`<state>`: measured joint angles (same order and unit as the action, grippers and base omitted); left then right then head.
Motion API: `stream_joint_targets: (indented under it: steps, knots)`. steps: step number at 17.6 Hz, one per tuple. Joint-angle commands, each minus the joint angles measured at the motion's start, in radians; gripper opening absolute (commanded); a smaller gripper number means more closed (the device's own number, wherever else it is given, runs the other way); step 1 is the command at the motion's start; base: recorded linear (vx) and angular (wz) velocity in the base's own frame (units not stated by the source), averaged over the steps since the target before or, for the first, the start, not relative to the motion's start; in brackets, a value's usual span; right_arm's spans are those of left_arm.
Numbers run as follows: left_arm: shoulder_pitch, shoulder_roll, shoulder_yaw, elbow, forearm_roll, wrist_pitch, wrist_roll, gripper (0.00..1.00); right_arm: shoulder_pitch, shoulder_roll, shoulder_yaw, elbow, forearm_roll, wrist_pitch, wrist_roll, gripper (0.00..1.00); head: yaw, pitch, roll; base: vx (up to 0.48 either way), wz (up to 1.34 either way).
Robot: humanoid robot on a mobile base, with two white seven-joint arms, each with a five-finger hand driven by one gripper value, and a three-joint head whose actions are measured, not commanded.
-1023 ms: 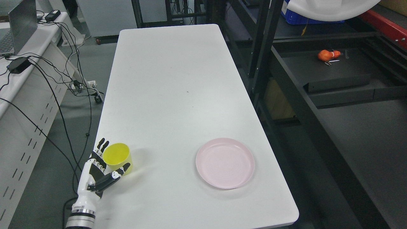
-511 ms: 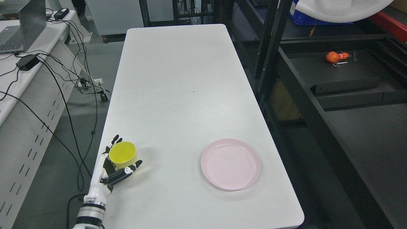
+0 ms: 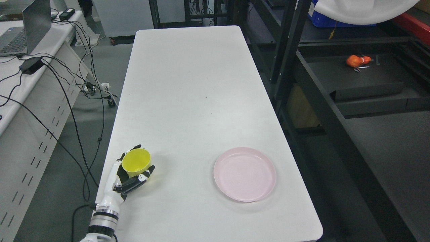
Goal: Place yellow IKEA cup on middle right shelf
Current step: 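Close the left hand around the yellow cup and lift it, then hold the cup in the left hand while turning toward the shelves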
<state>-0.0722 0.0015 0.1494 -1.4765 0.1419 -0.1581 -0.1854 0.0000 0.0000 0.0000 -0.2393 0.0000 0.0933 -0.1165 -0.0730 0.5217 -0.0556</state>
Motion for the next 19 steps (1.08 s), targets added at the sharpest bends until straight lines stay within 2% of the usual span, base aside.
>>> stream_joint_targets:
  steps: [1, 2, 6, 12, 19]
  knots:
    - [0.02, 0.016, 0.002, 0.024, 0.088, -0.11, 0.009, 0.06, 0.014, -0.017, 0.017, 0.0, -0.025, 0.0, 0.0, 0.99, 0.0, 0.0, 0.0, 0.001, -0.01]
    - [0.022, 0.016, 0.008, 0.022, 0.123, -0.138, 0.009, 0.0, 0.014, -0.017, 0.017, 0.0, -0.025, 0.0, 0.0, 0.99, 0.0, 0.0, 0.0, 0.001, -0.01]
    - [0.034, 0.016, 0.016, -0.068, 0.191, -0.271, 0.007, 0.0, 0.014, -0.017, 0.017, 0.0, -0.025, 0.0, 0.0, 0.99, 0.0, 0.0, 0.0, 0.0, 0.0]
    - [0.097, 0.016, -0.054, -0.212, 0.254, -0.366, 0.001, 0.0, 0.014, -0.017, 0.017, 0.0, -0.025, 0.0, 0.0, 0.99, 0.0, 0.0, 0.0, 0.0, 0.0]
    - [0.14, 0.016, -0.071, -0.252, 0.252, -0.394, 0.001, 0.0, 0.014, -0.017, 0.017, 0.0, -0.025, 0.0, 0.0, 0.99, 0.0, 0.0, 0.0, -0.042, -0.04]
